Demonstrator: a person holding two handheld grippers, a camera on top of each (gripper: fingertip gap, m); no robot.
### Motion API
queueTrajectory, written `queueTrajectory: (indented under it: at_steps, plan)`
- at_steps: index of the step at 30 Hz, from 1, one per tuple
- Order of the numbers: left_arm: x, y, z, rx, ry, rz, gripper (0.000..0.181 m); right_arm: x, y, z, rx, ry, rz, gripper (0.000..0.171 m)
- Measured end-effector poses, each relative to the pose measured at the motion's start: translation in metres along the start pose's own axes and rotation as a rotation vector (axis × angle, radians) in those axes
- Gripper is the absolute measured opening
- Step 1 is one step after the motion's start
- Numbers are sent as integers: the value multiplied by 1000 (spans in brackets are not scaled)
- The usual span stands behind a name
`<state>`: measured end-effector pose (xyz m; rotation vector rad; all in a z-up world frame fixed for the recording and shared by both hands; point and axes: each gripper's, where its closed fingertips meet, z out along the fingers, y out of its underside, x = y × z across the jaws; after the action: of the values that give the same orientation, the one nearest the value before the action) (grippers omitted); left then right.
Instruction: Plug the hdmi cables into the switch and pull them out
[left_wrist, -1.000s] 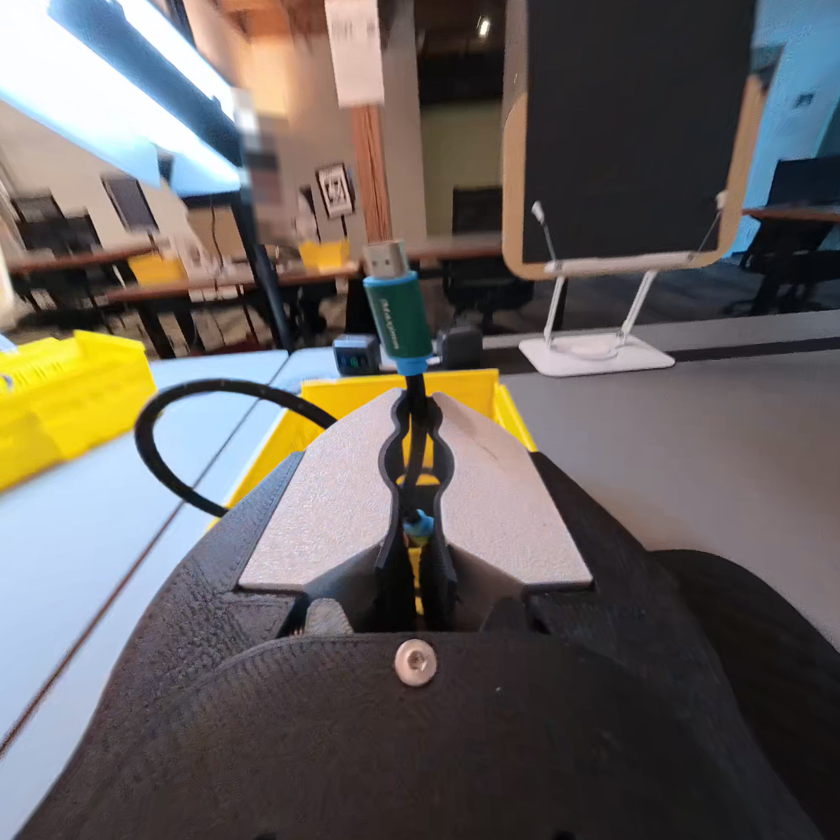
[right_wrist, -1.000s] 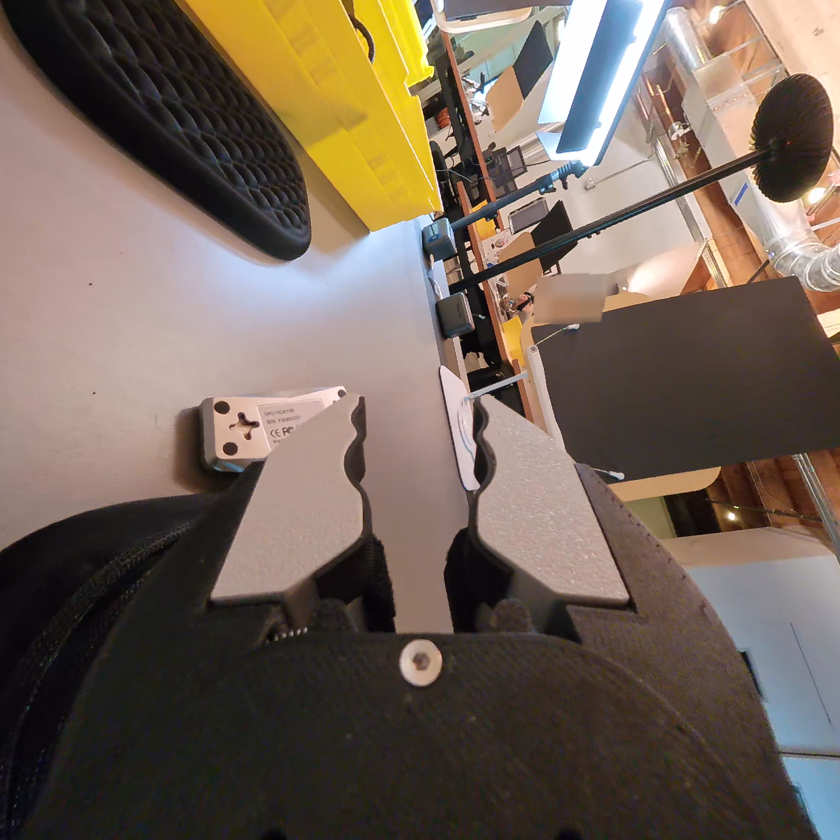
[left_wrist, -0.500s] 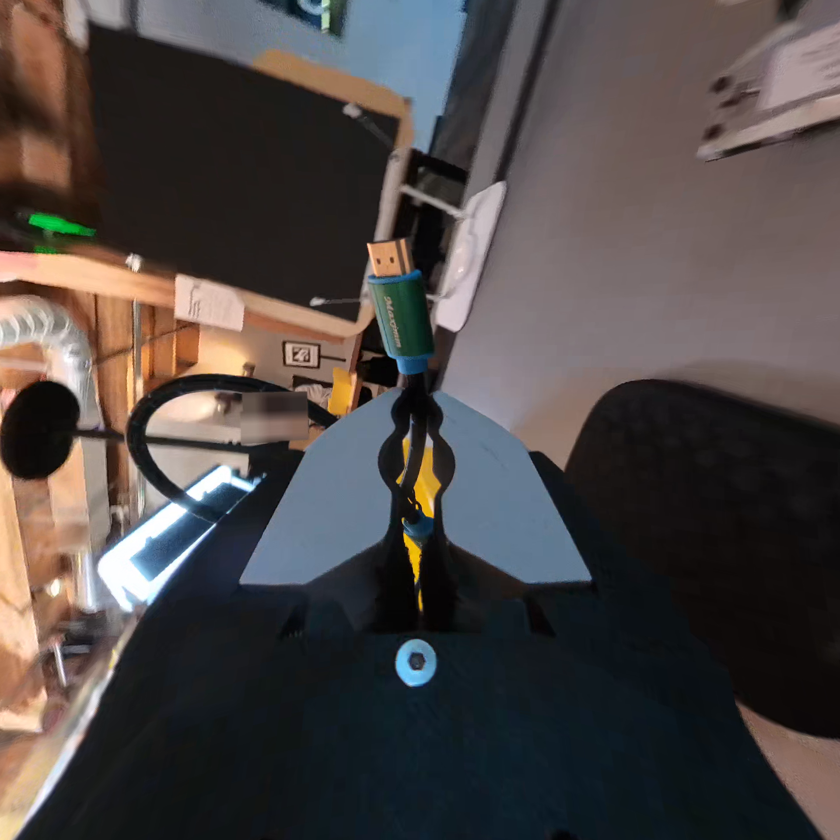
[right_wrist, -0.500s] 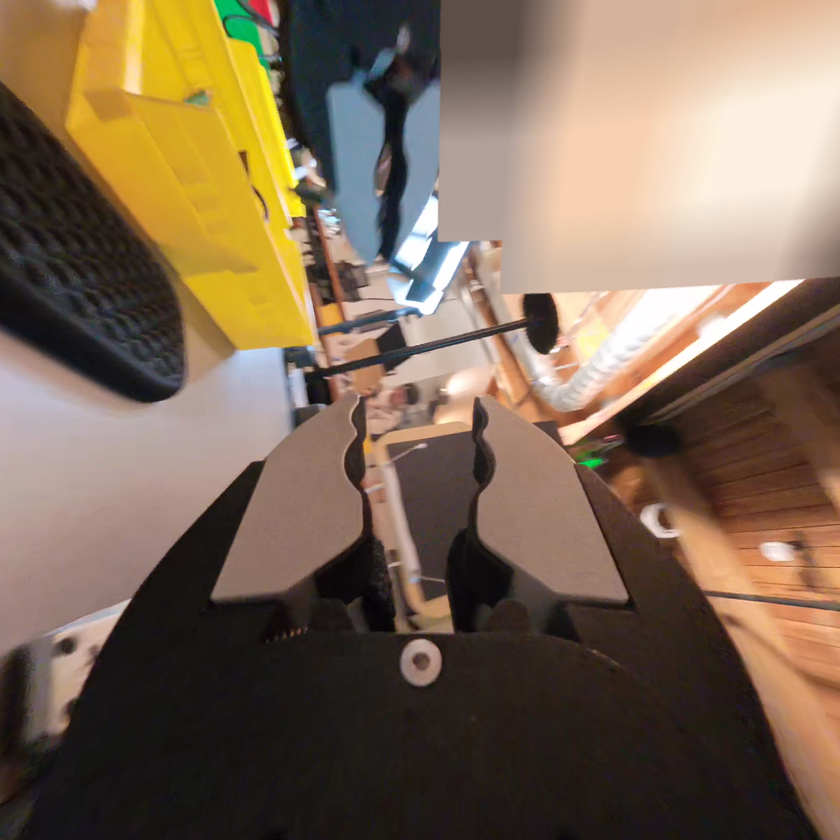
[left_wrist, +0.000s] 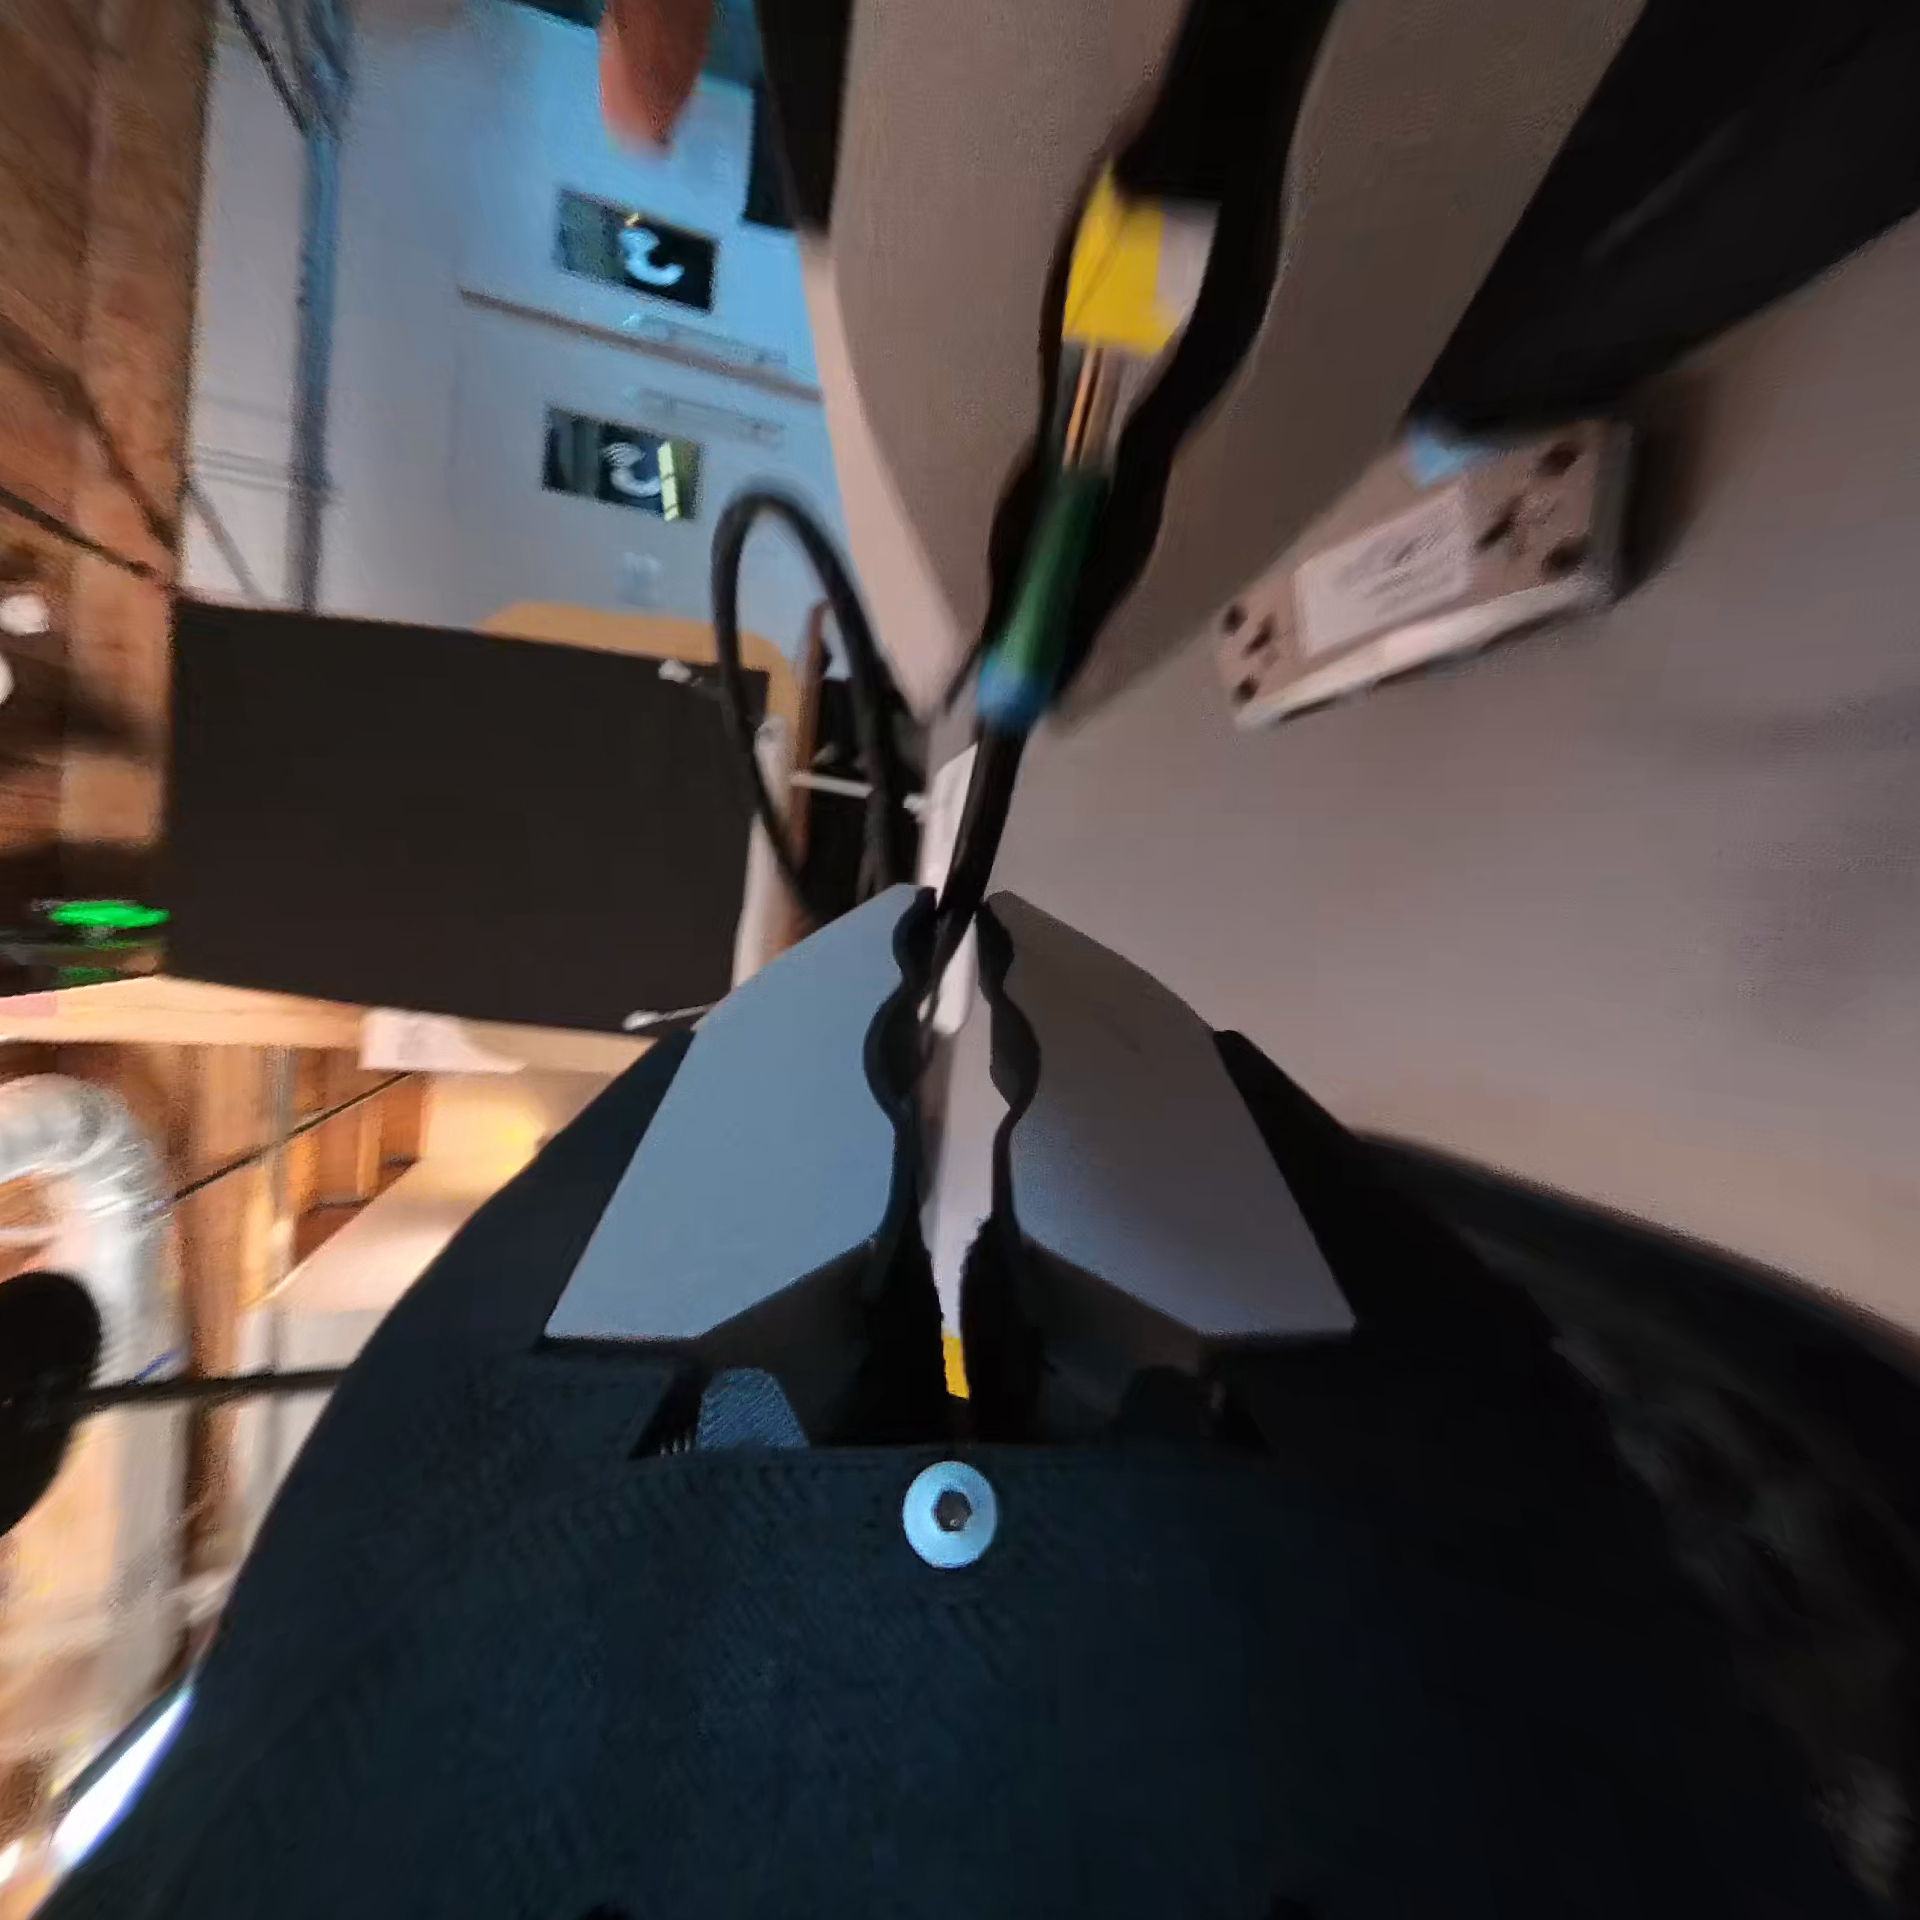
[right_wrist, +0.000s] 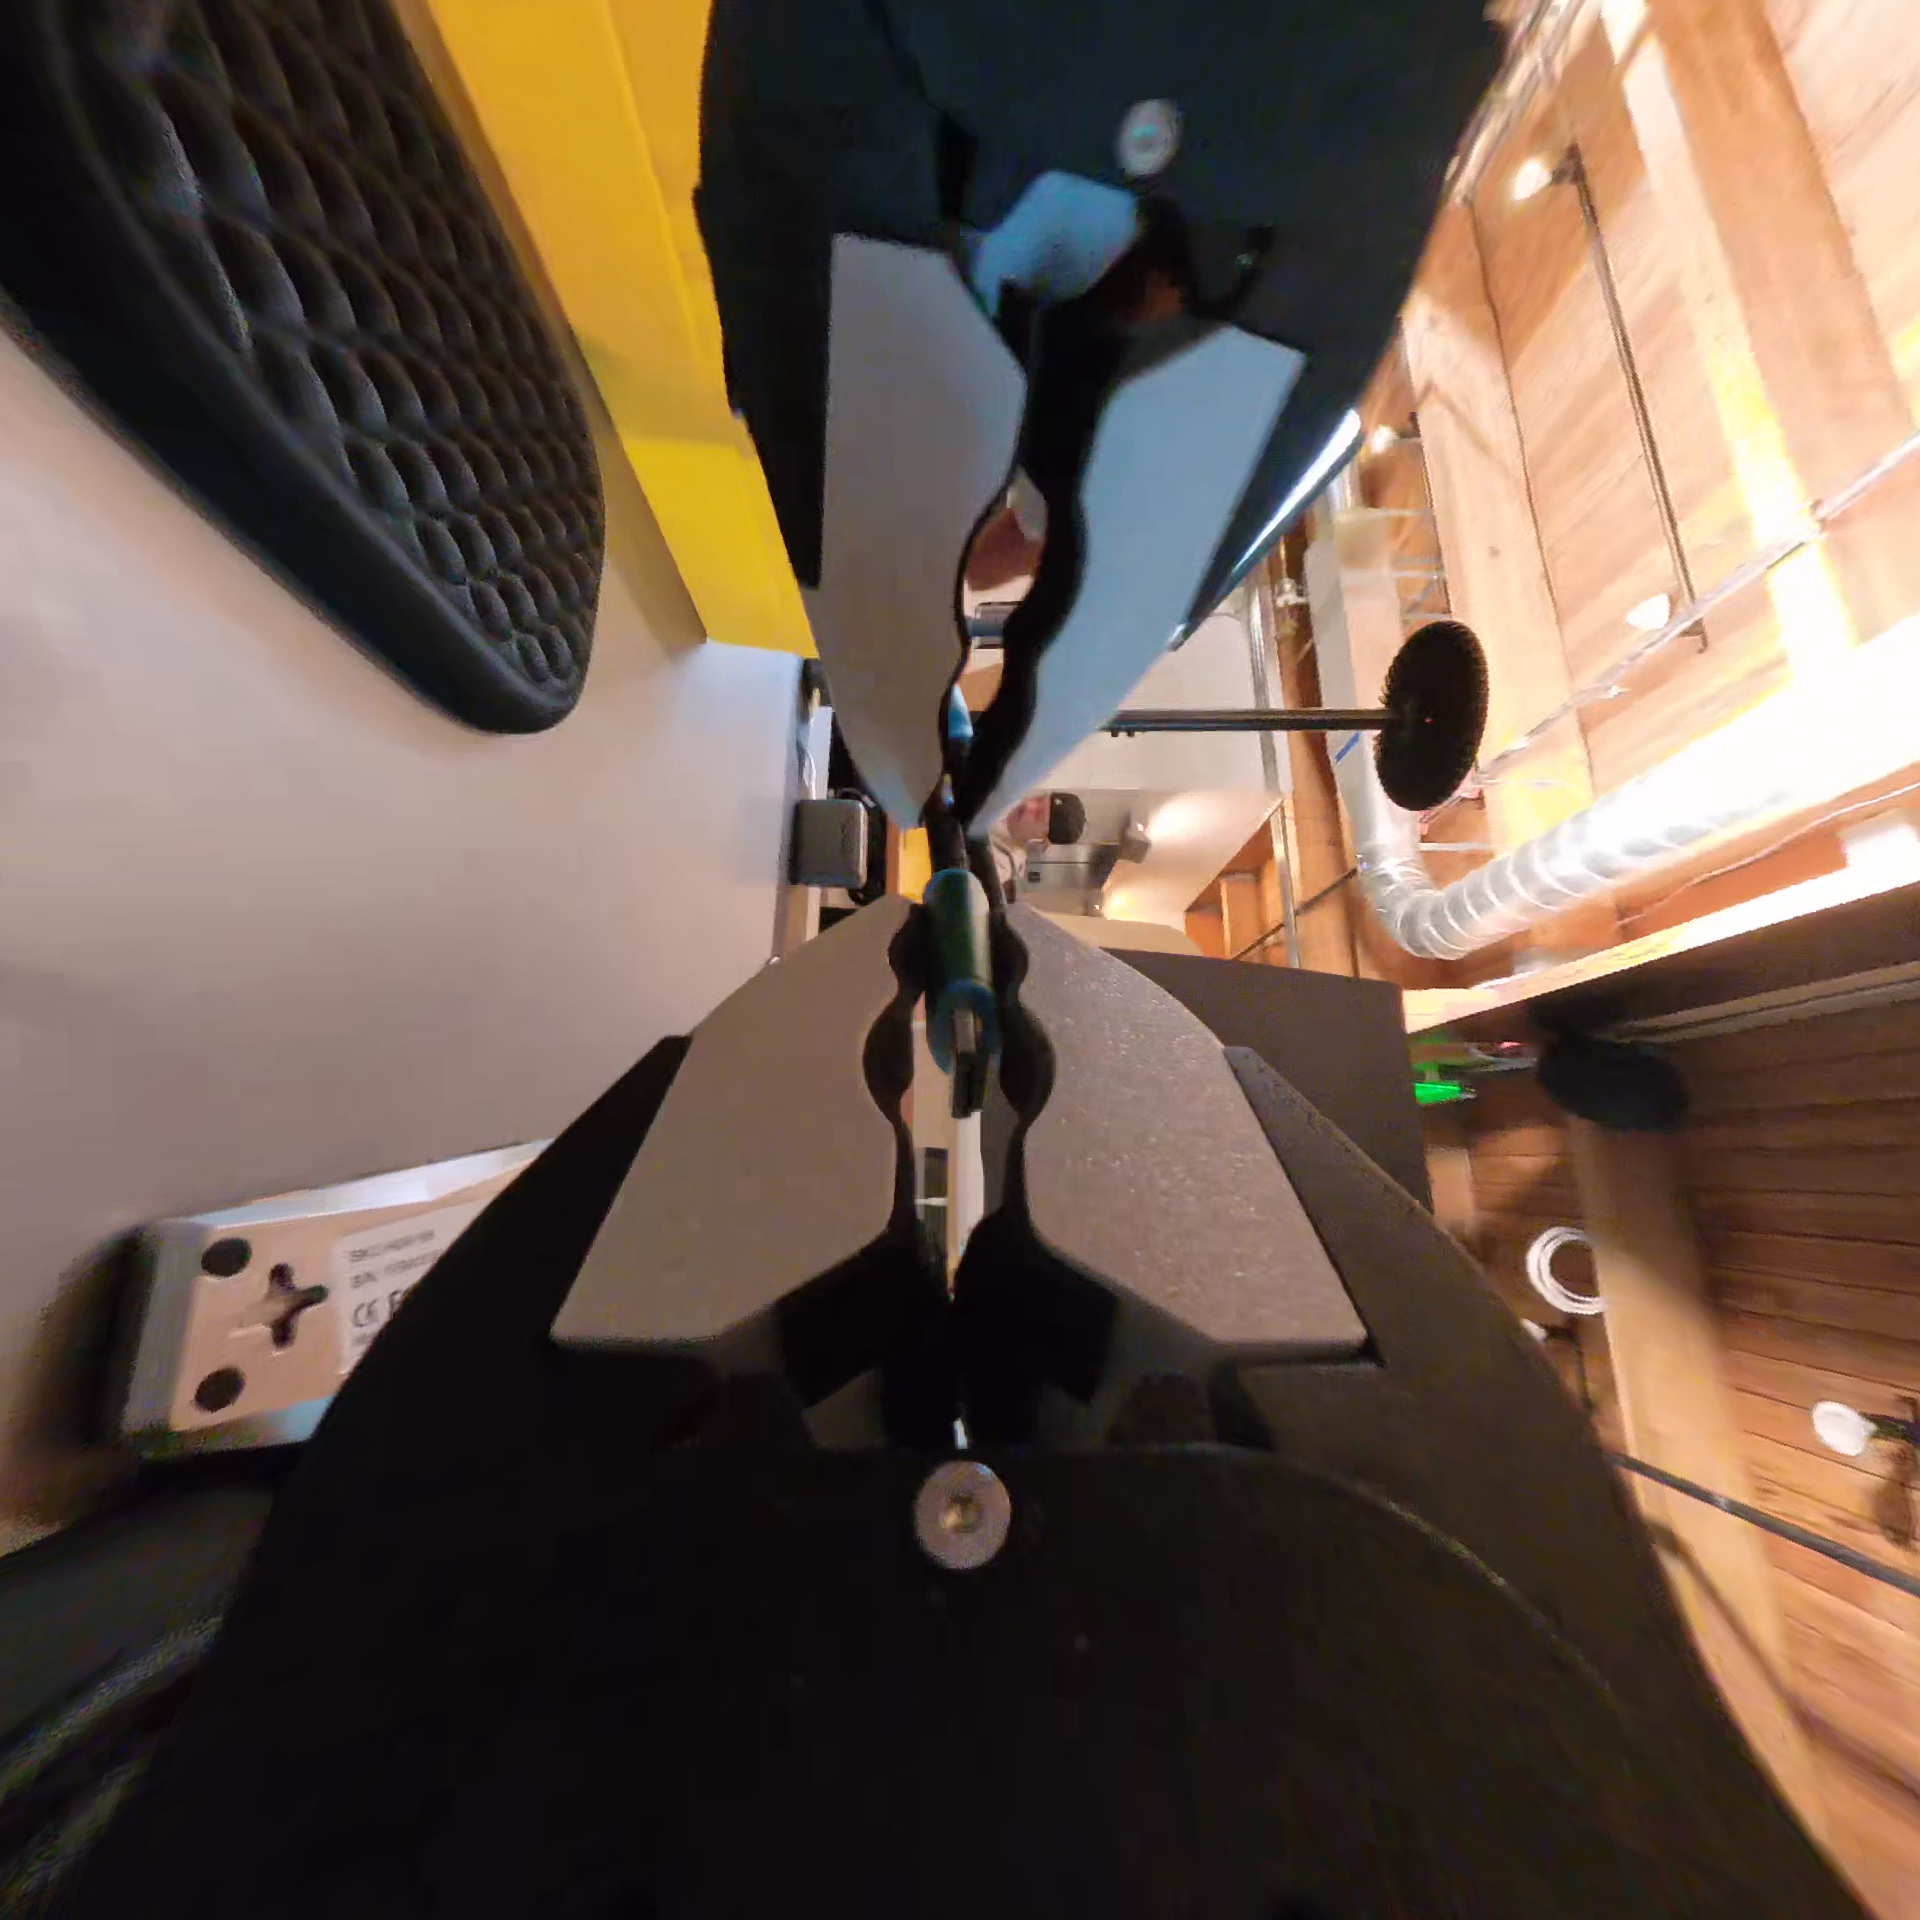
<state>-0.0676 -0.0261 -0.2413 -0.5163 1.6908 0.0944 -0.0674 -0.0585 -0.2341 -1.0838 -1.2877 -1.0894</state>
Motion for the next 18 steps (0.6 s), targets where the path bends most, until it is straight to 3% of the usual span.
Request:
queueTrajectory:
  at_steps: [2,4,6,8,11,14,15,16,18]
  plan:
    - [-19,56,1,-231,-123,106,0,6,10,-12,-27,17,12,12]
    - [-19,117,-6,-420,-115,125,0,17,19,-31,-11,53,73,11]
    - [-17,123,-14,-372,-107,41,0,24,28,-43,3,56,147,11]
    - [-32,77,-20,-125,-178,-144,0,26,35,-42,-18,56,150,11]
    - [-52,-7,-34,413,-102,-674,10,39,31,-38,32,146,224,11]
    - [-63,-58,-48,993,257,-1377,19,62,20,-42,209,281,429,11]
    - [-61,-68,-49,1130,406,-1507,24,68,15,-45,293,305,510,12]
    - [-56,-74,-45,1191,509,-1584,28,73,10,-48,372,321,585,11]
    - [-45,-87,-31,1231,550,-1634,36,80,2,-55,515,326,703,11]
